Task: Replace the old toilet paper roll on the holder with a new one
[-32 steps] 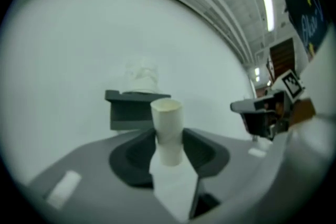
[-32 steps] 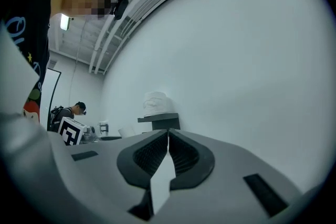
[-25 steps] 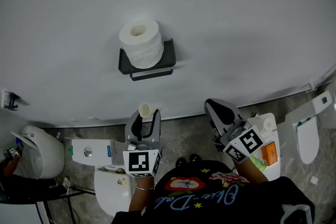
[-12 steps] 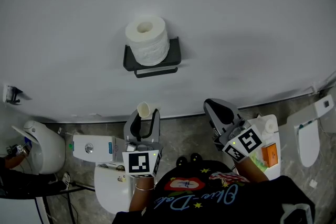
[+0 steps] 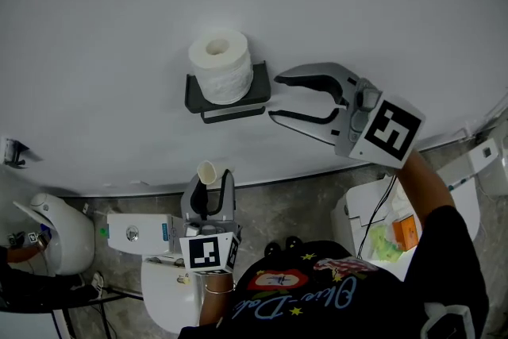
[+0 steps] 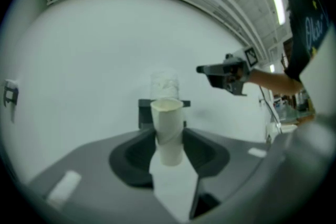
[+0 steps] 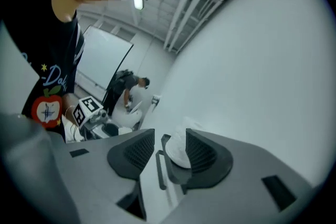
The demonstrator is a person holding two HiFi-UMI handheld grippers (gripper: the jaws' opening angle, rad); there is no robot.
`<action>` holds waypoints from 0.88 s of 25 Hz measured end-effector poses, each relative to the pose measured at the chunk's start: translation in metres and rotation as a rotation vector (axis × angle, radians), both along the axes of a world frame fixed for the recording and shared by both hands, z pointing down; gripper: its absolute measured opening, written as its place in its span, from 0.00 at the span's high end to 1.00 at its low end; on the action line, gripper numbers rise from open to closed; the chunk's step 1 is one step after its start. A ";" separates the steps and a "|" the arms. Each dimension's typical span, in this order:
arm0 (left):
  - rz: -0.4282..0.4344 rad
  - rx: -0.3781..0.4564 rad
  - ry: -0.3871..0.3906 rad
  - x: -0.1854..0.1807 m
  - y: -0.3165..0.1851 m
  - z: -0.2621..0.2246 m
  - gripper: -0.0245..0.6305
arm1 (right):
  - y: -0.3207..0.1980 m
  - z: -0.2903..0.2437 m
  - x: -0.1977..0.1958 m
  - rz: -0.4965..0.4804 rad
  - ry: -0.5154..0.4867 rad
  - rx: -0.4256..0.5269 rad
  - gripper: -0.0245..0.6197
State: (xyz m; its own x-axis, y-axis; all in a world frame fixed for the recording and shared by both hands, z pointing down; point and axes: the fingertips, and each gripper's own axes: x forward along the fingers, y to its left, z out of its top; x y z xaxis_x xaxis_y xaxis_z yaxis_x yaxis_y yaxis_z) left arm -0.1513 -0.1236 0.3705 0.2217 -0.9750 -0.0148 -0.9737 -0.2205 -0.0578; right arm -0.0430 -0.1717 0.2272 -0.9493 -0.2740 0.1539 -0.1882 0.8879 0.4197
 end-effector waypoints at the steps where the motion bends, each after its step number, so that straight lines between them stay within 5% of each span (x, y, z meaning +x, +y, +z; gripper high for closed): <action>1: 0.006 0.016 0.009 0.000 0.001 -0.002 0.72 | -0.003 -0.010 -0.009 -0.025 0.060 0.054 0.70; 5: -0.020 0.013 0.021 -0.007 0.004 -0.002 0.72 | -0.018 -0.024 -0.042 -0.171 0.316 0.215 0.69; 10: -0.046 0.028 0.046 -0.023 0.009 -0.001 0.72 | -0.048 -0.011 -0.071 -0.225 0.563 0.236 0.69; 16: -0.080 0.034 0.055 -0.033 0.016 0.001 0.72 | -0.062 0.009 -0.082 -0.246 0.740 0.188 0.67; 22: -0.083 0.033 0.063 -0.037 0.017 0.002 0.72 | -0.064 0.008 -0.083 -0.228 0.735 0.181 0.67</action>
State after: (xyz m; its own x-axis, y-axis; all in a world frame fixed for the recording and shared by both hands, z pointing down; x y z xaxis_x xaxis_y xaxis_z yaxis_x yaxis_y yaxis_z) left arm -0.1885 -0.1062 0.3726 0.1379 -0.9887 -0.0580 -0.9904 -0.1380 -0.0021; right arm -0.1262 -0.2355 0.2357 -0.6572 -0.1661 0.7352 0.3718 0.7770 0.5079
